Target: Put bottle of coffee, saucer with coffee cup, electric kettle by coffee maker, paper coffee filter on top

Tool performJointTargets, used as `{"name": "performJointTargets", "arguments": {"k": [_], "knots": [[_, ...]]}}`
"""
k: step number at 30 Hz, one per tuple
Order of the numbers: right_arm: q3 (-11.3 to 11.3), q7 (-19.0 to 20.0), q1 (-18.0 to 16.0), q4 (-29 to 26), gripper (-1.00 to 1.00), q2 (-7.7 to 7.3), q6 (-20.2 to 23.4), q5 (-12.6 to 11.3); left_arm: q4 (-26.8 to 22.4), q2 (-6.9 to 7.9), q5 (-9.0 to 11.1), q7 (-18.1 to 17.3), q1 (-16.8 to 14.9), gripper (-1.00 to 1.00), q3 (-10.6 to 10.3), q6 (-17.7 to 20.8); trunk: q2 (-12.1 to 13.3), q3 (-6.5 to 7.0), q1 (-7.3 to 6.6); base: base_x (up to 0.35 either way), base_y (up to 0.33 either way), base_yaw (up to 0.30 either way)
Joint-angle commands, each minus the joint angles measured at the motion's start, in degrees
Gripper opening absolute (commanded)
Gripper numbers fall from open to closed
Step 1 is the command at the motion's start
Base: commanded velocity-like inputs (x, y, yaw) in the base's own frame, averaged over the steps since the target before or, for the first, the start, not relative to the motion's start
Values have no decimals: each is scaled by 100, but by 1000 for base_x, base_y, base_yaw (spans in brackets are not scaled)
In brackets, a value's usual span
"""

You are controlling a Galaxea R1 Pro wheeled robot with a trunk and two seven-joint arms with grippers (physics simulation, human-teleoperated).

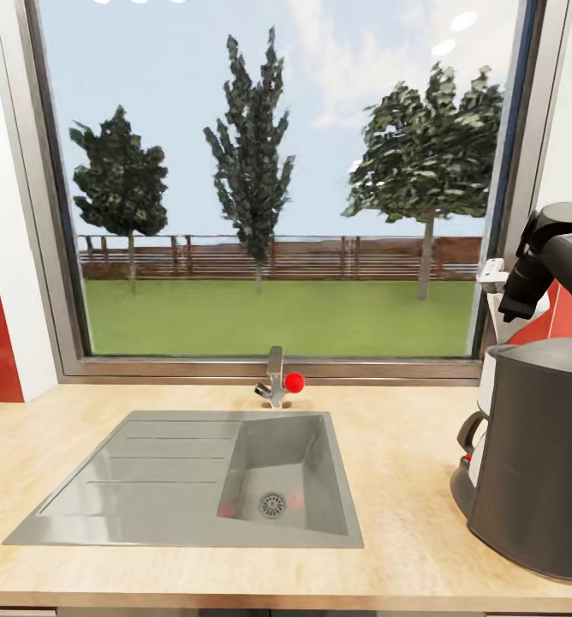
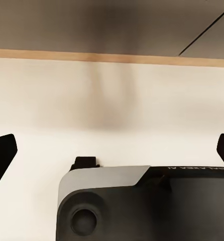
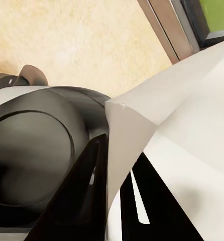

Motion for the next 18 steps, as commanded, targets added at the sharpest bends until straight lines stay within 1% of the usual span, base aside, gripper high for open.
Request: {"name": "performJointTargets", "arguments": {"k": [1,10,14,18], "knots": [[28,28,-6,-11,-100,-5,85,5,-10,-2,6,2,2,100,9,-7,-5,-8,1,2,0,0],[25,28,-6,-10,-100,-5,85,5,-7,-2,6,2,2,100,9,-7,-5,-8,1,0,0,0],[22,28,-6,-10,-100,-5,85,5,-7,-2,3,2,2,100,9,-7,-166,-79,89,0,0,0],[24,28,-6,-8,-100,-5,85,5,-7,-2,3,2,2,100,9,-7,-166,-79,89,0,0,0]]}}
